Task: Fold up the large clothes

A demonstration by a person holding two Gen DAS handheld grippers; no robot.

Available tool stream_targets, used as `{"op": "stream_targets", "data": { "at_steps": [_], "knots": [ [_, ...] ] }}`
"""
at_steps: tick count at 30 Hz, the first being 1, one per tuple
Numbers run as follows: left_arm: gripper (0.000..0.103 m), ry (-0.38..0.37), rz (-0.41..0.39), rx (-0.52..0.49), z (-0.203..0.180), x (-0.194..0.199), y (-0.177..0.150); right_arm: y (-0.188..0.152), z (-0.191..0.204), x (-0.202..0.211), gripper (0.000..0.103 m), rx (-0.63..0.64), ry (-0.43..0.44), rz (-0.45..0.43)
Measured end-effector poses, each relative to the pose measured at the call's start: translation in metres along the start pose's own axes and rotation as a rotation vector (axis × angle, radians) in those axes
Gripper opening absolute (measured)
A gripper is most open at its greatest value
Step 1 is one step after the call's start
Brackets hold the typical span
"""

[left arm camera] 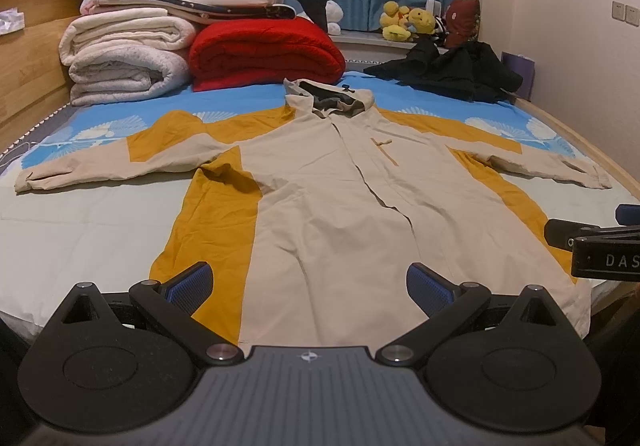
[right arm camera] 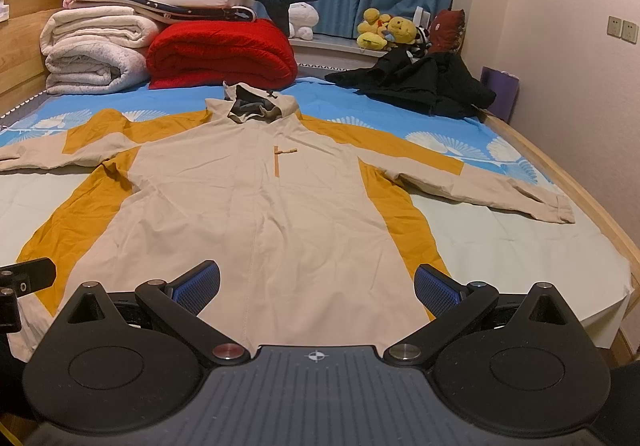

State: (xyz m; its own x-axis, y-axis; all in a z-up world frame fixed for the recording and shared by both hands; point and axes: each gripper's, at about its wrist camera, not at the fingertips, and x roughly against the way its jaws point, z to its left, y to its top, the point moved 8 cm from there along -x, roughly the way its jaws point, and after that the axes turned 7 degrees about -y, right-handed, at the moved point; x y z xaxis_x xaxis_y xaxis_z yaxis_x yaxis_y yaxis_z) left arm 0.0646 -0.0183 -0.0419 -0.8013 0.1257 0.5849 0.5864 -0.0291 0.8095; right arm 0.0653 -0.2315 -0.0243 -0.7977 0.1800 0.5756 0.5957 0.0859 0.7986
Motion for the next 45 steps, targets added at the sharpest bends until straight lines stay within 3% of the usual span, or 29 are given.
{"op": "stream_targets", "data": {
  "at_steps": [10,15,20,25,34,36,40,45],
  "knots": [
    [0.103,-0.037,0.070,0.027,0.001,0.000,-0.007,0.000,0.000,0.001,0.102,0.000,0.011,-0.005],
    [0.102,-0.029,0.043,0.007,0.003,0.006,-0.003,0.002,-0.001,-0.001,0.102,-0.010,0.008,-0.002],
    [0.100,-0.010,0.003,-0.033,0.002,0.016,0.027,0.005,-0.001,-0.001,0.102,-0.037,0.023,-0.005],
    [0.100,-0.042,-0.112,-0.083,-0.005,0.015,0.080,0.012,-0.010,0.003,0.102,-0.078,0.008,-0.045],
    [0.098,-0.020,-0.229,-0.123,0.002,-0.057,0.175,0.053,-0.046,0.042,0.102,-0.087,-0.195,-0.409],
    [0.093,0.016,-0.237,-0.142,0.009,-0.084,0.196,0.047,-0.051,0.033,0.102,-0.099,-0.202,-0.396],
    [0.070,0.064,-0.212,-0.162,0.037,-0.150,0.232,0.041,-0.051,0.004,0.102,-0.139,-0.183,-0.320],
    [0.068,0.028,-0.223,-0.126,0.094,-0.216,0.258,0.054,-0.043,-0.006,0.102,-0.100,-0.171,-0.337]
  ]
}}
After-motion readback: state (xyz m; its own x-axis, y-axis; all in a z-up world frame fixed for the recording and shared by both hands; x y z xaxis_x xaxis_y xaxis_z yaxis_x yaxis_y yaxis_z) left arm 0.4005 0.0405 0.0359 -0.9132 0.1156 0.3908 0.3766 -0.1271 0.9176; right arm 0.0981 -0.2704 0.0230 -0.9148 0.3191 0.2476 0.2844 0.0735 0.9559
